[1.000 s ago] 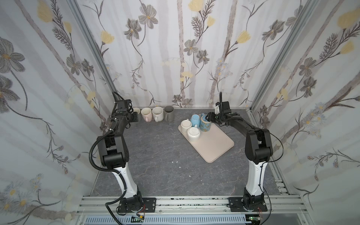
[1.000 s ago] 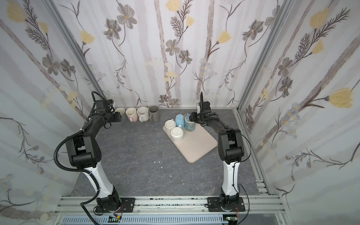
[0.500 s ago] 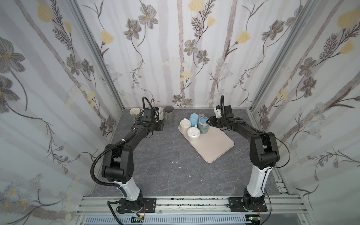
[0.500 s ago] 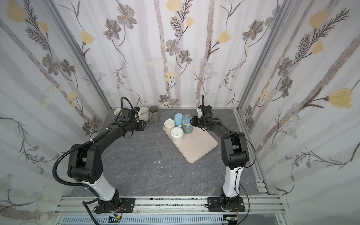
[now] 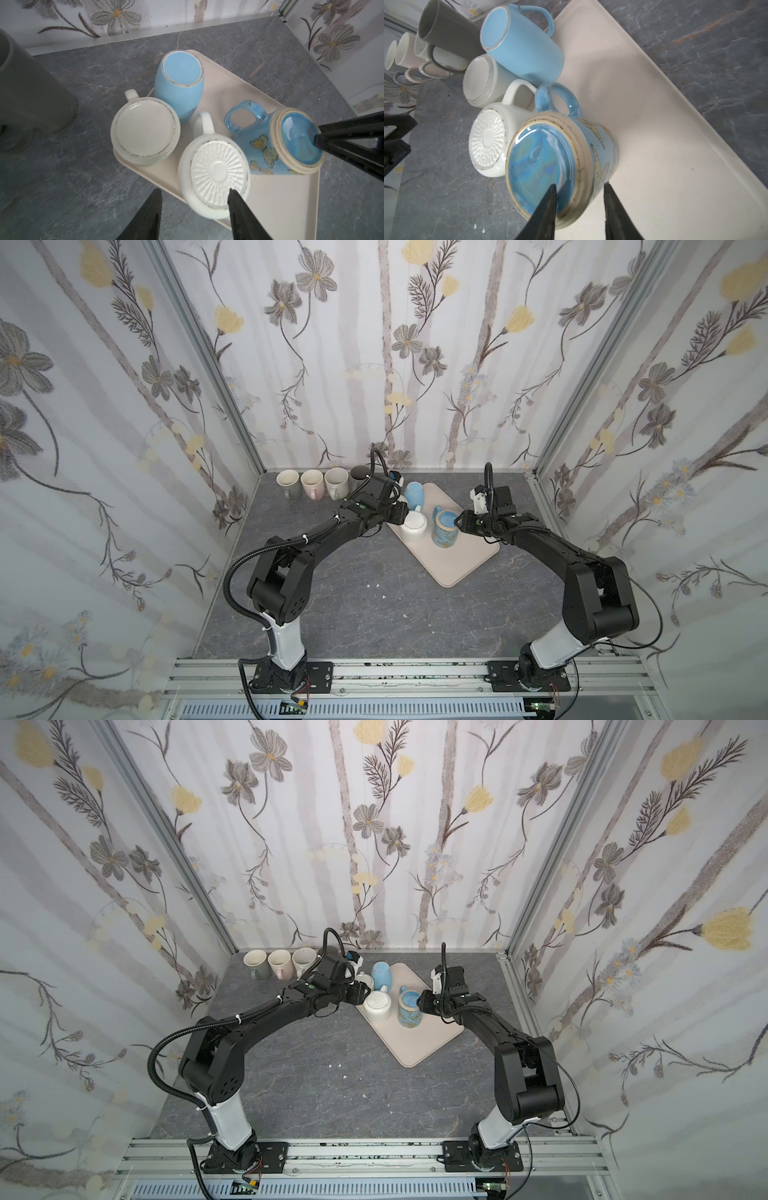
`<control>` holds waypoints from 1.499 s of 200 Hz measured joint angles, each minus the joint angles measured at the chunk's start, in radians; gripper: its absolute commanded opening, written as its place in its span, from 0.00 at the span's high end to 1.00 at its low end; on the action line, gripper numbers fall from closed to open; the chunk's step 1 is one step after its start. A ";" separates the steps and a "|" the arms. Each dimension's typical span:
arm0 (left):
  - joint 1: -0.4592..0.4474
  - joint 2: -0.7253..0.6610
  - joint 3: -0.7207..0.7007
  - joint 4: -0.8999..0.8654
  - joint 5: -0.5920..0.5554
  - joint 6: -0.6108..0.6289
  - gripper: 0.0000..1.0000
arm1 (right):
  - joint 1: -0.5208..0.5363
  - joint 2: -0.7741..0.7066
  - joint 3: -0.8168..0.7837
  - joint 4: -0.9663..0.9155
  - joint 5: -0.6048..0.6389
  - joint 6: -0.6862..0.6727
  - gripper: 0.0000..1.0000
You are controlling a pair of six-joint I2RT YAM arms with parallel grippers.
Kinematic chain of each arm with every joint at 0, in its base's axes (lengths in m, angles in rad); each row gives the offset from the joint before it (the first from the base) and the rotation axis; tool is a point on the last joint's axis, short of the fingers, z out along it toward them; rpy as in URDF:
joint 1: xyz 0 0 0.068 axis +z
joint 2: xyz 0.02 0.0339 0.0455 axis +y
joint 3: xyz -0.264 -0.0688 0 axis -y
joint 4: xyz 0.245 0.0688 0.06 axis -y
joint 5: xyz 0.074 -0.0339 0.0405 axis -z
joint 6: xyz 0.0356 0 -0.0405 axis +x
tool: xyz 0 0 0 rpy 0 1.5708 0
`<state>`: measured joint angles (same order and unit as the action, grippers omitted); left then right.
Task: Turn the mug right side up
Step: Move the mug to the tray, then rotate the mug on the tray.
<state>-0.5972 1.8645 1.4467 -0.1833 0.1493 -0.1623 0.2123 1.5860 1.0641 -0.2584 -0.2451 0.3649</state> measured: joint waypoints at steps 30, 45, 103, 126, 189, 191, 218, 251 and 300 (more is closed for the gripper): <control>-0.065 0.101 0.130 -0.007 0.000 -0.032 0.49 | -0.053 -0.040 -0.011 -0.056 0.042 -0.015 0.61; -0.087 0.161 0.208 -0.010 0.002 -0.047 0.49 | -0.066 -0.056 -0.010 -0.089 0.064 -0.027 0.60; -0.119 0.368 0.473 -0.076 0.002 -0.084 0.52 | -0.072 -0.135 -0.011 -0.175 0.098 -0.043 0.59; -0.153 0.383 0.475 -0.106 0.009 -0.095 0.56 | -0.030 -0.195 -0.069 -0.170 0.093 -0.026 0.59; -0.232 0.304 0.262 -0.074 0.012 -0.153 0.57 | 0.040 -0.283 -0.271 -0.077 0.040 0.079 0.58; -0.236 0.300 0.256 -0.072 0.010 -0.154 0.57 | 0.036 -0.282 -0.275 -0.073 0.038 0.080 0.58; -0.285 0.245 0.157 -0.006 0.027 -0.196 0.57 | -0.014 -0.252 -0.288 -0.049 -0.006 0.091 0.58; -0.337 0.199 0.079 0.049 0.025 -0.252 0.57 | -0.028 -0.244 -0.266 -0.046 0.007 0.090 0.51; -0.350 0.068 -0.072 0.140 0.005 -0.283 0.55 | 0.092 -0.292 -0.222 -0.081 0.092 0.086 0.42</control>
<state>-0.9470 1.9324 1.3743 -0.0429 0.1543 -0.4450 0.3046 1.2942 0.8425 -0.3397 -0.1535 0.4511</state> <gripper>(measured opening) 0.442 0.573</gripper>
